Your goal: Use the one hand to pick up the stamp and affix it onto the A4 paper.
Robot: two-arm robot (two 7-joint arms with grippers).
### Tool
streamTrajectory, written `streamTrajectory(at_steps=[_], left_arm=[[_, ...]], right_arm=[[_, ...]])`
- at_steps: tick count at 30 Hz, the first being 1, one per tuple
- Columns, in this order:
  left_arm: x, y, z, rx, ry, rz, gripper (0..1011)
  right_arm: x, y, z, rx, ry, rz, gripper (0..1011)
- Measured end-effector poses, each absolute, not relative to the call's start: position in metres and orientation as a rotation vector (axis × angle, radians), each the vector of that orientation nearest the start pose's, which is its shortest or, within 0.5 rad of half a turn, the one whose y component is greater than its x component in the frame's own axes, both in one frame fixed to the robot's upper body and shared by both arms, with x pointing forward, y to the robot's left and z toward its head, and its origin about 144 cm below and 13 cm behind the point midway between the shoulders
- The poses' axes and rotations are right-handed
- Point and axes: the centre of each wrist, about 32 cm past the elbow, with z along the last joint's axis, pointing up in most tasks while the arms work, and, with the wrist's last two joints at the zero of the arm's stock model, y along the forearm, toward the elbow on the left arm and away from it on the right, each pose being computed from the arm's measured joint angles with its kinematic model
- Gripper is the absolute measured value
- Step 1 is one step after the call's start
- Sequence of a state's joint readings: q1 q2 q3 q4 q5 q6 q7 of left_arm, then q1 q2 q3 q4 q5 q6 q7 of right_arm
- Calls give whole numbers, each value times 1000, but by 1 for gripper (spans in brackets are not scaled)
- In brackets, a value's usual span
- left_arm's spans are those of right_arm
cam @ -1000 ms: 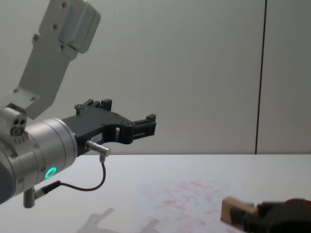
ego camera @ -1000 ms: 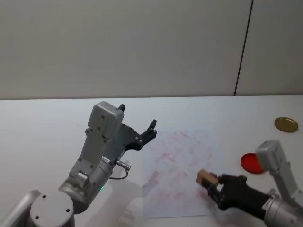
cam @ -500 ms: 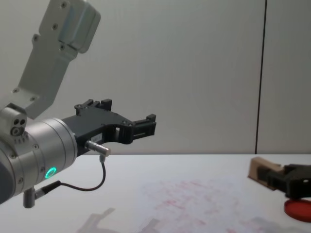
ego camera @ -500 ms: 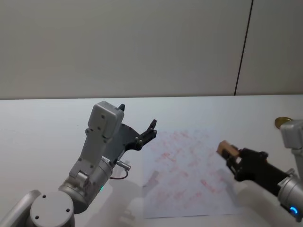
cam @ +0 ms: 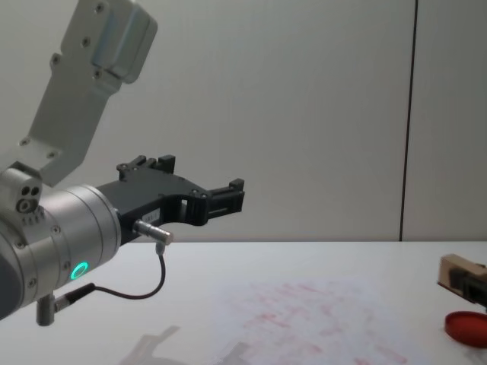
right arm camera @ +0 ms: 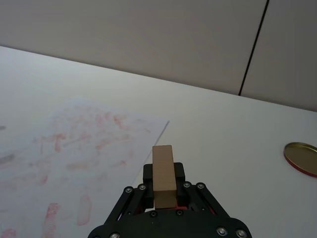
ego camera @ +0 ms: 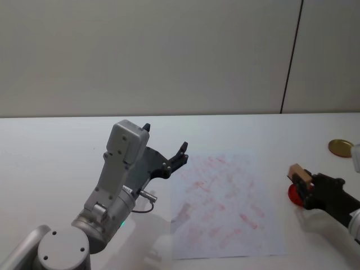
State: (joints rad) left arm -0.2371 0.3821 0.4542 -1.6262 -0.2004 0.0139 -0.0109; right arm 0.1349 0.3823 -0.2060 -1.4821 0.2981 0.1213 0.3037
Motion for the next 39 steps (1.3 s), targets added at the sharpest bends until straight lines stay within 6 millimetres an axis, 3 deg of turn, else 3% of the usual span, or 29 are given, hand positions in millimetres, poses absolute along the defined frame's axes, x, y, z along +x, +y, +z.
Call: streamTrajectory(at_steps=[14,39], left_arm=[[492,198,1204,61,-268,1124,993],[492,198,1204,61,-268,1124,993]], right_arm=[[495,-301,1141,-213,68,-1176,221],[501,-300,1124,-202,98,-1195,252]])
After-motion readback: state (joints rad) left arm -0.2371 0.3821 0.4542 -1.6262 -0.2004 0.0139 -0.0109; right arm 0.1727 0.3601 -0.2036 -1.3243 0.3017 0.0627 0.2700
